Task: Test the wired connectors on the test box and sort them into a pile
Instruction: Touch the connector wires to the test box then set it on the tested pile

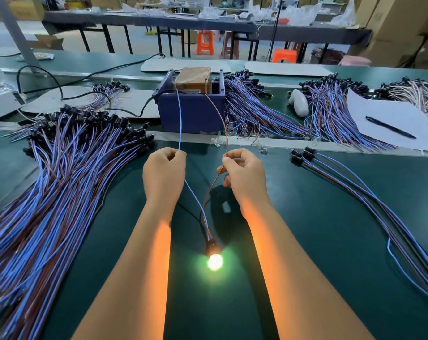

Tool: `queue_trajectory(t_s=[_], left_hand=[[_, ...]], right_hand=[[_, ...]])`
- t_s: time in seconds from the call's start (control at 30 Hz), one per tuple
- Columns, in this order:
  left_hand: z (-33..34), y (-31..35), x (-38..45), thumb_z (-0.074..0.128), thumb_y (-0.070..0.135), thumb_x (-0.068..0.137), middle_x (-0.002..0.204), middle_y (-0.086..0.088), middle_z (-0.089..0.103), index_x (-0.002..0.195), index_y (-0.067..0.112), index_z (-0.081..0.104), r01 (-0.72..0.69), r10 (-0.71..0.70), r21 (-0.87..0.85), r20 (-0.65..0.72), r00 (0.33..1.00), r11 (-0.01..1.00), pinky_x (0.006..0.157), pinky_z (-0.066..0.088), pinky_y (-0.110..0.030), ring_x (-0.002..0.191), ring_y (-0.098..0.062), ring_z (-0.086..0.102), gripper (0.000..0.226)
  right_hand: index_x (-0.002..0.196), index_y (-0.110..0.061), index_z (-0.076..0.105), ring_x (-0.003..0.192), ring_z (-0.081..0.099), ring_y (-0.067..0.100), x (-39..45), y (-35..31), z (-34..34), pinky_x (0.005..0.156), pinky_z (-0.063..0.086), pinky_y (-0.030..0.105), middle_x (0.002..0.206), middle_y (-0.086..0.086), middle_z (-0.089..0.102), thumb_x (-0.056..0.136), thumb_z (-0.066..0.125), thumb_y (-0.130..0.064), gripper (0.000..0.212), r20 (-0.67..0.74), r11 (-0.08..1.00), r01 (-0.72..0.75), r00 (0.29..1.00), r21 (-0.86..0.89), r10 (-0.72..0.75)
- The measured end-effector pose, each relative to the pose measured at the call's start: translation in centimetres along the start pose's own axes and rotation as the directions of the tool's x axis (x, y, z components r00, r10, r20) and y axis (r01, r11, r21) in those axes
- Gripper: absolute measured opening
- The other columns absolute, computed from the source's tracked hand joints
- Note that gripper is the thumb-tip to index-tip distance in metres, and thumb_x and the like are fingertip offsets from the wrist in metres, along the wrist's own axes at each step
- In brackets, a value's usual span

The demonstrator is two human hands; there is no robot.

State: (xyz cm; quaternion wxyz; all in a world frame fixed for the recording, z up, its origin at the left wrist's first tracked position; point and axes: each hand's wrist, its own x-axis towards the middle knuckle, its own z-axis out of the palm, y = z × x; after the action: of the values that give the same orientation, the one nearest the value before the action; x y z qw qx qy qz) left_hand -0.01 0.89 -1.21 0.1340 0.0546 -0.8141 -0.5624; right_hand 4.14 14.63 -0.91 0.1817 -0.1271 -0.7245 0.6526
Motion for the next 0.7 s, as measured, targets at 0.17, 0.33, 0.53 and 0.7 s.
queue_trajectory(t_s=[0.17,0.33,0.53,0.7], left_hand=[[-0.1,0.0,-0.1,0.051,0.024,0.083,0.066,-0.005,0.050,0.089,-0.001,0.063,-0.009,0.009,0.000,0.004,1.000,1.000,0.055,0.031,-0.033,0.057,-0.018,0.035,0.029],[-0.1,0.0,-0.2,0.051,0.024,0.084,0.066,-0.006,0.051,0.089,-0.001,0.064,-0.014,0.014,-0.005,0.011,1.000,1.000,0.055,0.031,-0.033,0.057,-0.018,0.035,0.028],[0.5,0.5,-0.4,0.058,0.031,0.093,0.060,0.017,0.062,0.085,0.029,0.074,-0.055,0.071,-0.112,0.148,0.986,0.992,0.051,0.041,-0.009,0.055,0.004,0.050,0.017],[1.3,1.1,-0.8,0.061,0.025,0.094,0.056,0.015,0.057,0.085,0.022,0.075,0.007,0.114,-0.315,0.363,0.925,0.949,0.050,0.038,-0.010,0.051,0.000,0.044,0.017]], right_hand=[[0.086,-0.020,0.059,0.053,0.054,0.005,-0.1,-0.1,0.0,0.048,0.043,0.016,0.073,0.001,0.068,0.095,0.055,-0.013,0.011,0.004,1.000,-0.003,1.000,0.008,0.003],[0.088,-0.019,0.060,0.058,0.056,0.007,-0.1,-0.1,-0.1,0.051,0.044,0.017,0.075,0.002,0.068,0.095,0.055,-0.014,0.010,0.013,1.000,-0.002,1.000,0.004,0.002],[0.085,-0.020,0.062,0.064,0.056,0.011,-0.3,-0.2,0.2,0.056,0.045,0.025,0.068,0.001,0.064,0.093,0.058,-0.011,0.013,0.084,0.998,0.056,0.995,0.015,-0.057],[0.081,-0.016,0.065,0.054,0.048,0.005,-0.5,-0.2,0.6,0.055,0.040,0.020,0.065,0.002,0.060,0.090,0.064,-0.005,0.014,0.189,0.992,0.122,0.975,-0.023,-0.115]])
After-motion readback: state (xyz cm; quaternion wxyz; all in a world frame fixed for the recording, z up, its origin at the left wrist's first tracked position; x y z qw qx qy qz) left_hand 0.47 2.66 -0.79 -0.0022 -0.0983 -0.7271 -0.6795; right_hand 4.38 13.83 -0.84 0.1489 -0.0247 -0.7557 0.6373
